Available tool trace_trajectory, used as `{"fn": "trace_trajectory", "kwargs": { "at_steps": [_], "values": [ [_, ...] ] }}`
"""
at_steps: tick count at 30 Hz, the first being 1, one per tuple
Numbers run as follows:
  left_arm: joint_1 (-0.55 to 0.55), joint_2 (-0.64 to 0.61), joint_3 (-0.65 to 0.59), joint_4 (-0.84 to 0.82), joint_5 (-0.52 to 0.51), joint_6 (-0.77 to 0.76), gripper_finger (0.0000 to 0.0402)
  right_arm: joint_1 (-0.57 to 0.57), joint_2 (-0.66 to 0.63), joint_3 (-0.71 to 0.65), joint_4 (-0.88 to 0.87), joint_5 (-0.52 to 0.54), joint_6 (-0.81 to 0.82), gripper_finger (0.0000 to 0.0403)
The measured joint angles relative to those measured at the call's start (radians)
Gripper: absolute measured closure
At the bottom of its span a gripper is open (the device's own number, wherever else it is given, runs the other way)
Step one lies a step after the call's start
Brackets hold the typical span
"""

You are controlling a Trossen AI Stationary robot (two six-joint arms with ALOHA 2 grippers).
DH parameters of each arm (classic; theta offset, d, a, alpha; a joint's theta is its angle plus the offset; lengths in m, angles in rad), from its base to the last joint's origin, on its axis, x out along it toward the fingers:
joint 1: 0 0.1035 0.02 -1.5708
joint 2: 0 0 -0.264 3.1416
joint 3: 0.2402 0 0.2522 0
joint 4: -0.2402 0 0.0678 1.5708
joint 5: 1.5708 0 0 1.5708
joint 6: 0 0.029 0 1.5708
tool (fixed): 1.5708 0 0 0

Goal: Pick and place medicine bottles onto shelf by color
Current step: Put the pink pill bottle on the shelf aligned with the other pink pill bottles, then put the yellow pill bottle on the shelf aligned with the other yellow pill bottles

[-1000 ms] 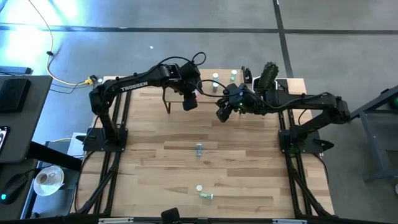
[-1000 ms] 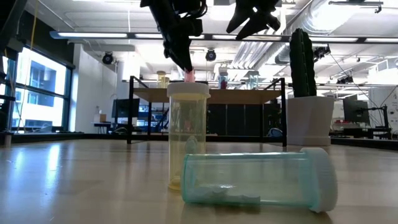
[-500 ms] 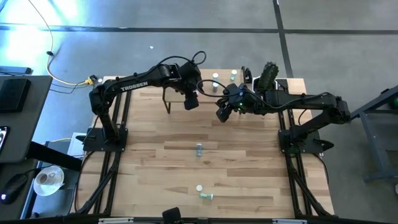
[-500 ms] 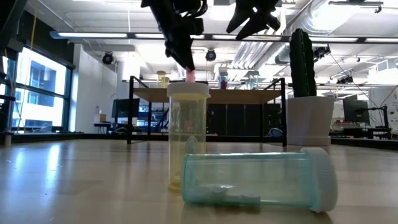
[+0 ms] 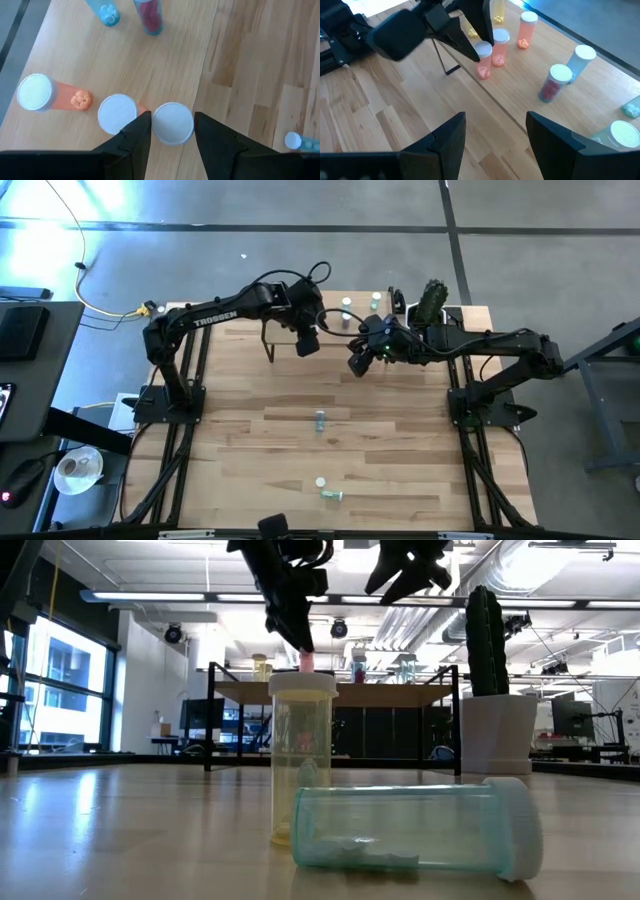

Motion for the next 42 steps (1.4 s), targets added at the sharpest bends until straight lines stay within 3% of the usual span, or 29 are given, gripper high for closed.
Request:
{"fn": "trace_trajectory", "kwargs": {
  "at_steps": [12,16,23,28,42],
  "values": [
    [-0.018,-0.024,0.154,-0.108,-0.008,0.019,0.0261,0.0,0.0,0.0,-0.025,-0.003,0.024,0.0203],
    [-0.037,-0.028,0.209,-0.166,-0.007,0.019,0.0261,0.007,0.0,0.0,-0.051,-0.05,0.049,0.0203],
    [-0.101,-0.11,0.213,-0.176,0.031,0.025,0.0261,0.093,0.0,-0.009,-0.066,-0.063,0.045,0.0203],
    [-0.15,-0.199,0.084,-0.101,0.089,0.001,0.0261,0.167,0.0,-0.062,-0.046,-0.063,0.045,0.0203],
    [-0.322,-0.472,-0.527,0.379,0.097,-0.186,0.0261,0.342,0.0,-0.279,0.223,-0.114,0.048,0.0203]
  ]
}}
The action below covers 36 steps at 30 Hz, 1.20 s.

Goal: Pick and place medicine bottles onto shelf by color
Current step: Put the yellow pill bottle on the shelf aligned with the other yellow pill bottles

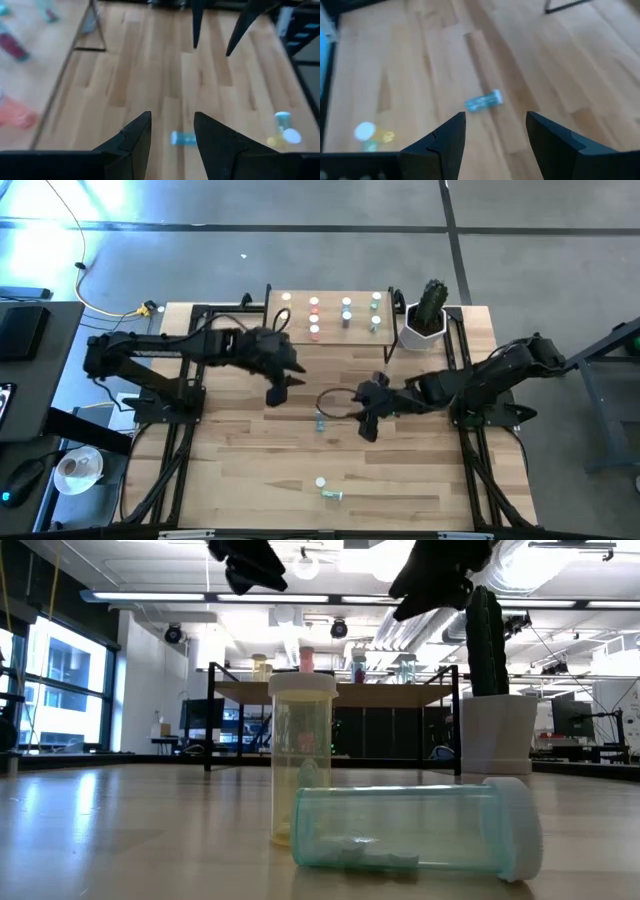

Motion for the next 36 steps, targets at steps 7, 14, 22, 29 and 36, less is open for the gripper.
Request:
{"fn": "trace_trajectory", "kwargs": {
  "at_steps": [7,14,22,29,36],
  "values": [
    [-0.104,-0.069,-0.183,0.173,-0.002,-0.059,0.0261,0.095,0.0,-0.126,0.22,0.0,-0.006,0.0203],
    [-0.208,-0.075,-0.295,0.262,-0.107,-0.13,0.0261,0.172,0.053,-0.233,0.479,0.0,-0.055,0.0203],
    [-0.306,-0.075,-0.355,0.277,-0.168,-0.206,0.0261,0.239,0.243,-0.218,0.686,-0.043,-0.177,0.0203],
    [-0.334,-0.075,-0.354,0.284,-0.191,-0.208,0.0261,0.254,0.41,-0.173,0.797,-0.083,-0.182,0.0203],
    [-0.334,-0.075,-0.354,0.3,-0.191,-0.214,0.0261,0.254,0.524,-0.095,0.834,-0.151,-0.183,0.0203]
  ]
}}
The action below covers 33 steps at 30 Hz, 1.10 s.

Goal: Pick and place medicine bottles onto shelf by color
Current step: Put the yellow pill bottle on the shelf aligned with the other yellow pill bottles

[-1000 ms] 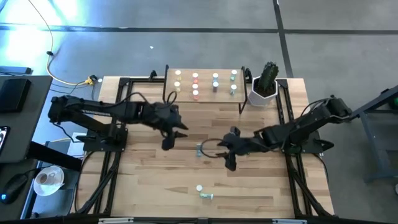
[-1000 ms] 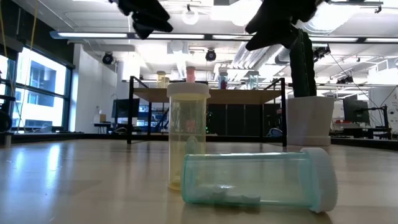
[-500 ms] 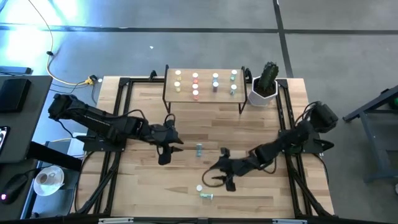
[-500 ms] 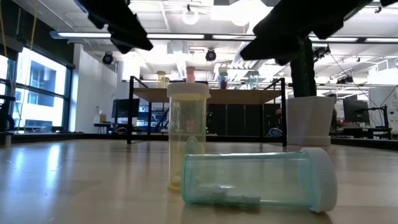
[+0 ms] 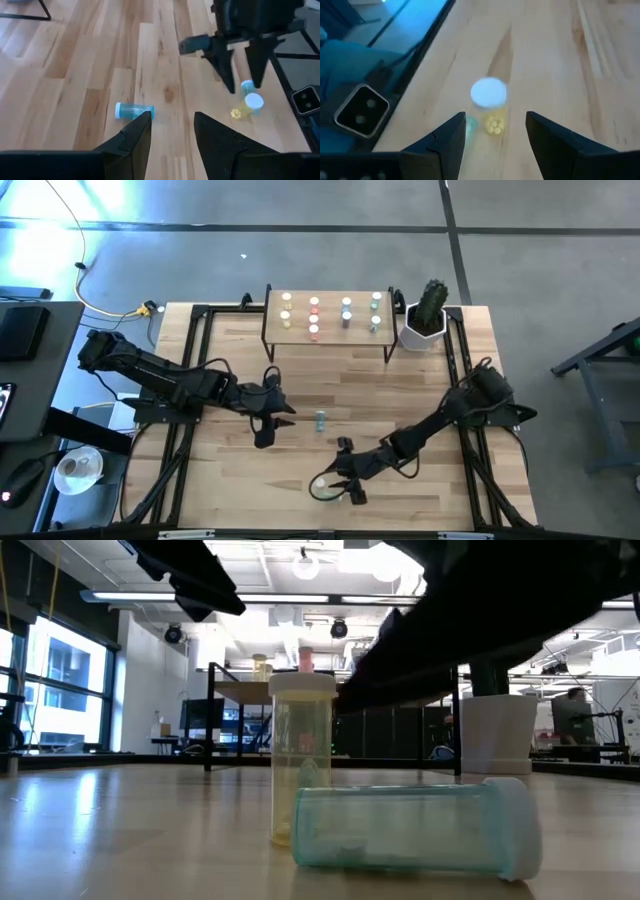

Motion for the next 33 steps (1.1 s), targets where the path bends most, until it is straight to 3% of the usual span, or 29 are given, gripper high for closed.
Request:
{"fn": "trace_trajectory", "kwargs": {
  "at_steps": [33],
  "values": [
    [0.001,0.0,0.0,0.018,0.001,-0.003,0.0261,-0.01,0.144,0.02,0.197,-0.017,-0.086,0.0203]
  ]
}}
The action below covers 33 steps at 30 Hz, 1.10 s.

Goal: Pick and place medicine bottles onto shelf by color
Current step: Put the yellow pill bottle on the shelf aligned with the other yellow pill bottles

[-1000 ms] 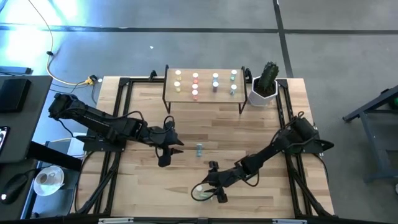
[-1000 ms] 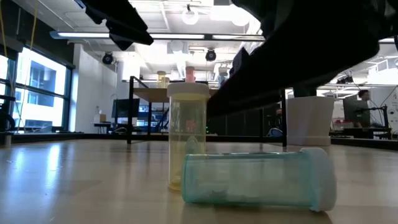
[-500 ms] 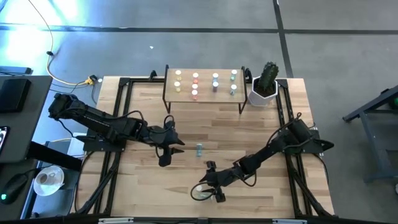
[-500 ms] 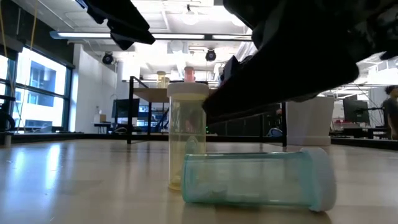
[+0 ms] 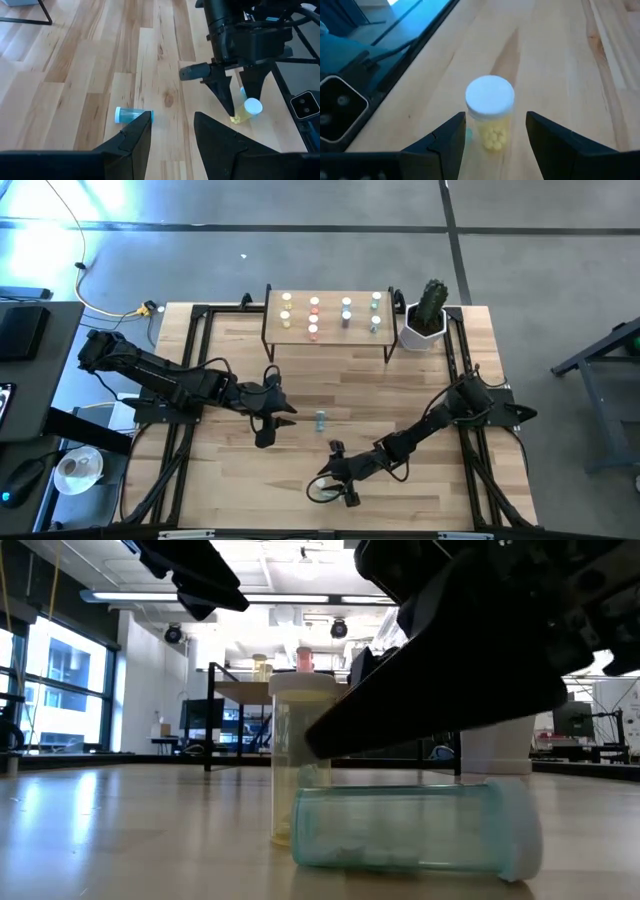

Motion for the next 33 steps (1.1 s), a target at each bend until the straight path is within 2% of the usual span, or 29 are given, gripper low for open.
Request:
{"fn": "trace_trajectory", "kwargs": {
  "at_steps": [24,27,33],
  "values": [
    [0.0,0.0,0.0,0.0,0.0,0.001,0.0261,0.0,0.023,0.0,0.038,0.012,0.003,0.0204],
    [0.0,0.0,0.0,0.0,0.0,0.001,0.0261,0.0,0.023,0.0,0.039,0.012,0.005,0.0213],
    [0.0,0.0,0.0,0.0,0.0,0.001,0.0261,0.0,0.023,0.0,0.043,0.015,0.007,0.026]
  ]
}}
